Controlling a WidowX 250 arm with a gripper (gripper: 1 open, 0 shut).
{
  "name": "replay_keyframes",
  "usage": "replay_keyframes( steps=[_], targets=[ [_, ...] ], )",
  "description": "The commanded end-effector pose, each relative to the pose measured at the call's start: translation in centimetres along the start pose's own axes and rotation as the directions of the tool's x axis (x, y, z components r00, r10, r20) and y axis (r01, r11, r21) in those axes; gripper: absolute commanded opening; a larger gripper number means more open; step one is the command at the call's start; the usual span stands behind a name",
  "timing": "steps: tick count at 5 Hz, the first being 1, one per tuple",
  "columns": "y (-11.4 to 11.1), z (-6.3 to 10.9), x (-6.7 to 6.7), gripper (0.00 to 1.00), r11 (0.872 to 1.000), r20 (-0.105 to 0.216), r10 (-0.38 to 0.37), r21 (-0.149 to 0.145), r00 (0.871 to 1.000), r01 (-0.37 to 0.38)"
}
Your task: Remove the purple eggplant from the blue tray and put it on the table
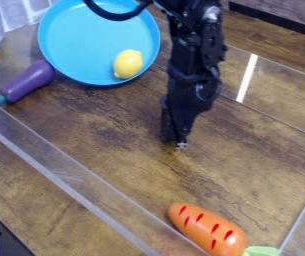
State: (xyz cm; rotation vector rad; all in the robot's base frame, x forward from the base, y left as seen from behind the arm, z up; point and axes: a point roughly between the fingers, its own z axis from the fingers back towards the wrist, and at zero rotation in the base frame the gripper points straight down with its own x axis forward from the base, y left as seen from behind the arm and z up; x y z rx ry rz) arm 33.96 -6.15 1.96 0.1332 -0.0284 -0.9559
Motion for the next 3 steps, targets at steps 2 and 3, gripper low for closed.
replay_keyframes(
  steps=[2, 3],
  targets=[
    [-0.77, 0.44, 0.29, 1.0, 0.991, 0.032, -0.133, 0.003, 0.991, 0.133],
    [-0.71, 0.44, 0.05, 1.0, 0.982, 0.038, -0.188, 0.002, 0.981, 0.188]
  ],
)
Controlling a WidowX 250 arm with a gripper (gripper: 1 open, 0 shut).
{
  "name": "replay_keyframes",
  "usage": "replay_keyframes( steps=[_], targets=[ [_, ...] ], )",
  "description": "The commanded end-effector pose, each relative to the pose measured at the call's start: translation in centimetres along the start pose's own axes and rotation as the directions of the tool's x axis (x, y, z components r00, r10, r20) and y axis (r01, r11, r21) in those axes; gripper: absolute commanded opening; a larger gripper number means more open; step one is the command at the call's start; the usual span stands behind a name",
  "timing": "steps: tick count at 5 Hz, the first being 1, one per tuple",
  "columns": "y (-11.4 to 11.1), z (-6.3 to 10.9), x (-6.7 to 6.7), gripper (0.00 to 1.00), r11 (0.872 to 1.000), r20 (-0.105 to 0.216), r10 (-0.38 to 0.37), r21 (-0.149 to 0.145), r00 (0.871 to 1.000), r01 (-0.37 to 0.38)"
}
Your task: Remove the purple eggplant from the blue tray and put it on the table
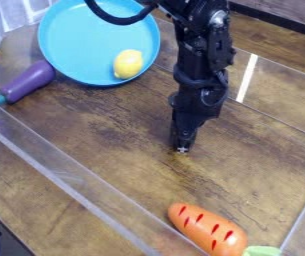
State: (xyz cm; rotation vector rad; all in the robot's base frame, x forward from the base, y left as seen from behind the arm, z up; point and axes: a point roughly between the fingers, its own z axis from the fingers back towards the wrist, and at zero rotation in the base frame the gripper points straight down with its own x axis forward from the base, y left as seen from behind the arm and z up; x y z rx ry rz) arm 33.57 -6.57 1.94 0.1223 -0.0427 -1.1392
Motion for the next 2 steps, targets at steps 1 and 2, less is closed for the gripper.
replay_keyframes(
  steps=[1, 2],
  targets=[
    [0.16, 0.26, -0.76, 1.0, 0.999, 0.014, -0.054, -0.003, 0.998, 0.054],
    [0.39, 0.09, -1.43, 1.0, 0.995, 0.018, -0.101, -0.004, 0.995, 0.101]
  ],
)
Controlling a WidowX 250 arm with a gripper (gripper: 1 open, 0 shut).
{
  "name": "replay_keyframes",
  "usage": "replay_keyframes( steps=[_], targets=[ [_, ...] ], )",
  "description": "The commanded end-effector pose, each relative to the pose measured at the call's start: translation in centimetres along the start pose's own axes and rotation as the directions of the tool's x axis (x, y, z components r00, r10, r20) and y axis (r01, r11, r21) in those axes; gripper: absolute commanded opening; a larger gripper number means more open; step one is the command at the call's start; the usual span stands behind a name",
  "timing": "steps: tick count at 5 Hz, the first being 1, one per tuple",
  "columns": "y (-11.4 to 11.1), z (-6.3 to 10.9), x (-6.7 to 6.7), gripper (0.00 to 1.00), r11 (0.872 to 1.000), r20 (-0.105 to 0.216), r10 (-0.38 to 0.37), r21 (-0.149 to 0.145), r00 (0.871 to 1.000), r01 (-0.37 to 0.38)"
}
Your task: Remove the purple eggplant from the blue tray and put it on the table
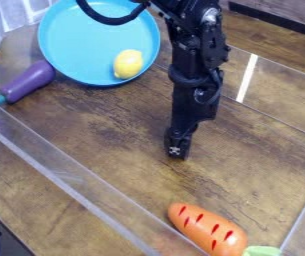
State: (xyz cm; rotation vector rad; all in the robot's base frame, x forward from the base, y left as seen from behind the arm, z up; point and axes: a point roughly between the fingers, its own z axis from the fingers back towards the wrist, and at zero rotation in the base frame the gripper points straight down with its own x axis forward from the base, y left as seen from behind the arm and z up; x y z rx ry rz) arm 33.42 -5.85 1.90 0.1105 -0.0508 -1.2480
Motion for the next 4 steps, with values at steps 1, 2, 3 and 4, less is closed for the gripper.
replay_keyframes(
  steps=[1, 2, 3, 4],
  targets=[
    [0.24, 0.13, -1.17, 1.0, 1.0, -0.002, 0.027, 0.01, 1.0, -0.027],
    [0.32, 0.02, -1.62, 1.0, 0.999, -0.004, 0.047, 0.021, 0.999, -0.047],
    [0.34, -0.04, -1.62, 1.0, 0.995, -0.01, 0.097, 0.031, 0.995, -0.097],
    [0.38, -0.11, -1.54, 1.0, 0.989, -0.014, 0.145, 0.041, 0.989, -0.144]
  ],
)
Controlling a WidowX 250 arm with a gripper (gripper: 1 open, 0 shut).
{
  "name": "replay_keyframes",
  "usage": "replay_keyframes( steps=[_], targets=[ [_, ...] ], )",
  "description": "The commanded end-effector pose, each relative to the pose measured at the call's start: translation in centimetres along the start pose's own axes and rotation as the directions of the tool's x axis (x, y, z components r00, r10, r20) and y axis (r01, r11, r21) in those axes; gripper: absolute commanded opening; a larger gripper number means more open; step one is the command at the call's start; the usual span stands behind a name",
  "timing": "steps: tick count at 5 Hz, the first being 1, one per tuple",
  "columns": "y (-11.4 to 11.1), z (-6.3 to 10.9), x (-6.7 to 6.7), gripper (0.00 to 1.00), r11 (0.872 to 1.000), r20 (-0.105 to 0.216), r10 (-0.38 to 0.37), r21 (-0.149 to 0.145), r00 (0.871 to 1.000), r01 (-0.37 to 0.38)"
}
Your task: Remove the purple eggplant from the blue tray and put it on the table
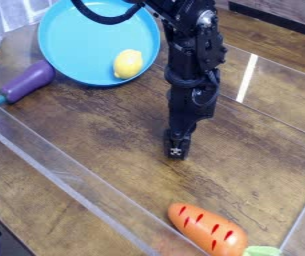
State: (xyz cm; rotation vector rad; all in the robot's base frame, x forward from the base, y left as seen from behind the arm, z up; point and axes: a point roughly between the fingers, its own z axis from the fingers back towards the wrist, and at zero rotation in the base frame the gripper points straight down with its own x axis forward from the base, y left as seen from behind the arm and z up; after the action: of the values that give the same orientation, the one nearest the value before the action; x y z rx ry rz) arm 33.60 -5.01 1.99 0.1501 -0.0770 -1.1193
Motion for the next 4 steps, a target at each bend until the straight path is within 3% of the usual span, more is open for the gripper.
replay_keyframes(
  steps=[1, 3, 4],
  targets=[
    [-0.2, -0.2, -0.6, 1.0, 0.999, -0.008, 0.033, 0.007, 0.999, -0.033],
    [-0.7, -0.4, -0.2, 1.0, 0.997, -0.005, 0.066, 0.038, 0.998, -0.066],
    [-1.3, 0.1, 1.0, 1.0, 0.997, 0.002, 0.056, 0.054, 0.998, -0.056]
  ],
)
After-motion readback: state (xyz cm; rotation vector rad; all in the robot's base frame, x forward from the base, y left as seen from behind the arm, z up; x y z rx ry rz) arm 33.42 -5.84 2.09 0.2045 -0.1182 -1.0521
